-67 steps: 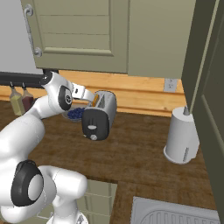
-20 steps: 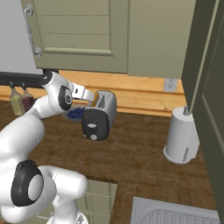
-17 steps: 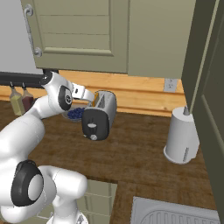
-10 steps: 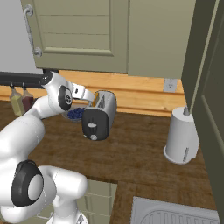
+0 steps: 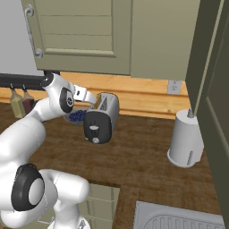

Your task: Start the toaster. Once the lever pops up, take the bread to the plate on the dining counter.

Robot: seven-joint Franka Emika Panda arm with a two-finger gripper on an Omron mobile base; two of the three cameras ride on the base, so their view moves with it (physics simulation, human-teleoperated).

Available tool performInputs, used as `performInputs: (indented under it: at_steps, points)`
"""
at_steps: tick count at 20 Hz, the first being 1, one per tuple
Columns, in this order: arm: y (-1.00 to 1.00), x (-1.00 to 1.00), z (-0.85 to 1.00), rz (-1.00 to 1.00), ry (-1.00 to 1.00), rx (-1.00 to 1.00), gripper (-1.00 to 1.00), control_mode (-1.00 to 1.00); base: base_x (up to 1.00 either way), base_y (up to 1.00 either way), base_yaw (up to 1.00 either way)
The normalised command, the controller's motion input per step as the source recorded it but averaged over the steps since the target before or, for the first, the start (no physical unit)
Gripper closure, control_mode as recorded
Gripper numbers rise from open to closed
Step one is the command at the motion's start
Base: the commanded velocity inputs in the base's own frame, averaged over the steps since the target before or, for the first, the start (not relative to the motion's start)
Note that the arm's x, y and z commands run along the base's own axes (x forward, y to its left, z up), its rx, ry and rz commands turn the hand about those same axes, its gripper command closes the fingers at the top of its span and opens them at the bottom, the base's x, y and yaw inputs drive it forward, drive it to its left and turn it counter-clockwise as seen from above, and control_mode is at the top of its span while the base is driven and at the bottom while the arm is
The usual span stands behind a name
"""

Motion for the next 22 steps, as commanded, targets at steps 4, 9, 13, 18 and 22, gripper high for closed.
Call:
performInputs:
  at_steps: [4, 9, 13, 18, 22]
  points:
    - [0.0, 0.0, 0.0, 0.0, 0.0, 0.0, -1.0, -1.0, 0.0, 0.0, 0.0]
    - [0.0, 0.0, 0.0, 0.0, 0.0, 0.0, -1.0, -1.0, 0.0, 0.0, 0.0]
    - [0.0, 0.0, 0.0, 0.0, 0.0, 0.0, -1.0, -1.0, 0.0, 0.0, 0.0]
    - [0.0, 0.0, 0.0, 0.0, 0.0, 0.0, -1.0, -1.0, 0.0, 0.0, 0.0]
    - [0.0, 0.0, 0.0, 0.0, 0.0, 0.0, -1.0, -1.0, 0.0, 0.0, 0.0]
